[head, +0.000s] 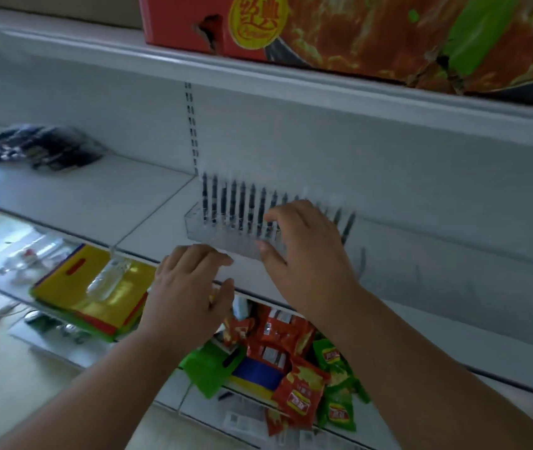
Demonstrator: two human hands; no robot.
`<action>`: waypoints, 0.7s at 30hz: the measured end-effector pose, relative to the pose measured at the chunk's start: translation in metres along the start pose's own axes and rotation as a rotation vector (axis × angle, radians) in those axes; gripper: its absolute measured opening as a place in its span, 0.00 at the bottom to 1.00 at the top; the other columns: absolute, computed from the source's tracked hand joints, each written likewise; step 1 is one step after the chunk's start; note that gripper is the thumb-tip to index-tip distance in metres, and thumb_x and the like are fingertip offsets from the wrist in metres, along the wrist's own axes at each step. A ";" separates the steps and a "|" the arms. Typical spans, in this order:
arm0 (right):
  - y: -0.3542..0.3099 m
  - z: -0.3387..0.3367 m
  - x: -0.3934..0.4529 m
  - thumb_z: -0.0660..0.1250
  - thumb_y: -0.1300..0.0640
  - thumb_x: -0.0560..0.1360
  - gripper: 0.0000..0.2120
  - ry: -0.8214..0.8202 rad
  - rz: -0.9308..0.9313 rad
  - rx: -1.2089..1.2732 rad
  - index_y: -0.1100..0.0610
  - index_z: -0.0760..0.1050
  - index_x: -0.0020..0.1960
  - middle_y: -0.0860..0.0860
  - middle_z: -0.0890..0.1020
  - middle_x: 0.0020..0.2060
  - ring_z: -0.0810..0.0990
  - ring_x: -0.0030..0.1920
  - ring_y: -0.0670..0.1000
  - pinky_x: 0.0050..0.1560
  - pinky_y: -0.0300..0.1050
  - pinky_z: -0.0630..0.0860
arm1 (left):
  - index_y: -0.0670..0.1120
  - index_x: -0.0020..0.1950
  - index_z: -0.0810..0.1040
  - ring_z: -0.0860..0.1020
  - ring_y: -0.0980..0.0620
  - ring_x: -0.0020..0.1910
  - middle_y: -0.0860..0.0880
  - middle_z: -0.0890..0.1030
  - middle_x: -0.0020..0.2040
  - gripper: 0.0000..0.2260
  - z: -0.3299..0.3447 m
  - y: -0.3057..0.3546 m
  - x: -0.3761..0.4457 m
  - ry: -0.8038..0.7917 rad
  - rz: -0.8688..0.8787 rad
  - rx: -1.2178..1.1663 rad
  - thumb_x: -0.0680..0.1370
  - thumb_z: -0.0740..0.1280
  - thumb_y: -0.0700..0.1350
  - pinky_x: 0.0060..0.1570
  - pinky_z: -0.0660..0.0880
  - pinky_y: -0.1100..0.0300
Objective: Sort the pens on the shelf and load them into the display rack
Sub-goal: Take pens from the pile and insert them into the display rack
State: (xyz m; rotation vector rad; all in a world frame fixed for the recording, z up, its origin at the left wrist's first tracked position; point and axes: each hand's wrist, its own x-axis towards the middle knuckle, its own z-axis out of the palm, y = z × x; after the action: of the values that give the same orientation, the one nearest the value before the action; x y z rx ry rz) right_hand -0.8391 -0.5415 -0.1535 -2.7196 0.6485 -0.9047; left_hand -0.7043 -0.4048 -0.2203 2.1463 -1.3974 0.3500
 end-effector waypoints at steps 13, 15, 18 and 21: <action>-0.215 0.118 0.078 0.66 0.47 0.76 0.17 -0.099 -0.152 0.134 0.53 0.74 0.61 0.52 0.77 0.56 0.75 0.56 0.55 0.55 0.52 0.73 | 0.51 0.56 0.79 0.76 0.46 0.55 0.51 0.79 0.54 0.15 -0.131 -0.202 -0.079 0.037 -0.256 0.155 0.75 0.61 0.55 0.54 0.73 0.48; -0.256 0.141 0.092 0.67 0.47 0.76 0.17 -0.107 -0.176 0.149 0.53 0.74 0.61 0.52 0.77 0.56 0.75 0.56 0.56 0.55 0.54 0.73 | 0.51 0.56 0.79 0.76 0.47 0.54 0.52 0.79 0.52 0.14 -0.155 -0.236 -0.087 0.052 -0.286 0.176 0.74 0.61 0.54 0.55 0.74 0.48; -0.306 0.163 0.117 0.66 0.46 0.77 0.19 -0.130 -0.187 0.169 0.52 0.72 0.64 0.52 0.75 0.59 0.73 0.58 0.55 0.58 0.54 0.71 | 0.51 0.55 0.80 0.76 0.47 0.53 0.53 0.79 0.52 0.14 -0.184 -0.279 -0.098 0.057 -0.325 0.194 0.74 0.62 0.54 0.55 0.73 0.49; -0.337 0.180 0.139 0.64 0.44 0.77 0.20 -0.159 -0.185 0.165 0.50 0.69 0.66 0.50 0.73 0.60 0.71 0.60 0.54 0.59 0.51 0.70 | 0.52 0.56 0.79 0.76 0.48 0.54 0.53 0.79 0.53 0.16 -0.200 -0.315 -0.101 0.032 -0.380 0.203 0.74 0.60 0.55 0.54 0.71 0.51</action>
State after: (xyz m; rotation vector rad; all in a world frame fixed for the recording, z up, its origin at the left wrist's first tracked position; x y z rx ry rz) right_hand -0.5146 -0.2992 -0.1153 -2.6973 0.2827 -0.7341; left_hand -0.4477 -0.1165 -0.2030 2.4975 -0.9394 0.3890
